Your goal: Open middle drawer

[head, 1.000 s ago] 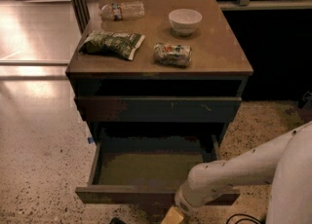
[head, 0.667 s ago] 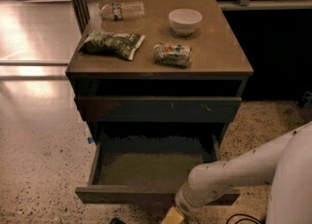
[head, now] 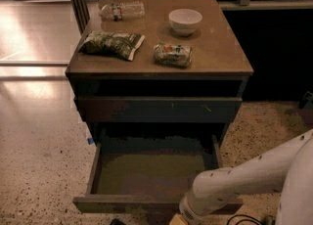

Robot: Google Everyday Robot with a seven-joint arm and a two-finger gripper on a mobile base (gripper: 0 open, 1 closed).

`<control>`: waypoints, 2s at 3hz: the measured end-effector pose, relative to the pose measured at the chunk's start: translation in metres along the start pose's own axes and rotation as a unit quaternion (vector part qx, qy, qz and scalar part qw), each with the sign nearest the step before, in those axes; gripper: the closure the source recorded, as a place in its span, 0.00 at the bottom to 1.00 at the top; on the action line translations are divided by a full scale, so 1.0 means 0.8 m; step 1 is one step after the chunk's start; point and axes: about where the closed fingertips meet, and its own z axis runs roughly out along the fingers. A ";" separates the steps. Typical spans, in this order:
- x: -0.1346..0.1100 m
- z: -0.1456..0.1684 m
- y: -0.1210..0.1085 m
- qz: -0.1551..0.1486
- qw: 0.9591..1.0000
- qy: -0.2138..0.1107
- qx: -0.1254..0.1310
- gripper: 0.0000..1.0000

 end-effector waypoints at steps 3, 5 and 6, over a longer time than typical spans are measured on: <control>0.022 0.010 0.022 0.009 1.000 0.019 -0.021 0.00; 0.046 -0.003 0.044 0.011 0.999 0.035 -0.041 0.00; 0.046 -0.003 0.044 0.011 0.999 0.035 -0.041 0.00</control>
Offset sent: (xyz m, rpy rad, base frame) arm -0.0253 0.0024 -0.0212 -0.0027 0.0786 -0.0041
